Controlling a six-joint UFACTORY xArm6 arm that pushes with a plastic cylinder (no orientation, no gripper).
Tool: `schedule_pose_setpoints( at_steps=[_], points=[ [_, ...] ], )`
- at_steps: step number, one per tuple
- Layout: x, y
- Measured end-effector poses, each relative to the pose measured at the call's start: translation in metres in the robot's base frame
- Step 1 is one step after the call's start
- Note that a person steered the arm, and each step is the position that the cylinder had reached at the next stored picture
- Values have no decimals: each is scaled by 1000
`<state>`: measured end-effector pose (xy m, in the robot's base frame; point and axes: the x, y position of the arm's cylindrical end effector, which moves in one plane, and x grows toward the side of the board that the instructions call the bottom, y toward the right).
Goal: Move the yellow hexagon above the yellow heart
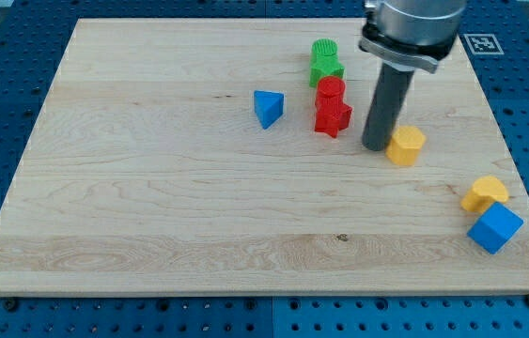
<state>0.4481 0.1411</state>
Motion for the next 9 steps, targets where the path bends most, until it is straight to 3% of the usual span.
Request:
schedule_pose_setpoints(
  at_steps=[2, 4, 5, 9],
  points=[
    [7, 58],
    [-41, 65],
    [-44, 99],
    [12, 89]
  ],
)
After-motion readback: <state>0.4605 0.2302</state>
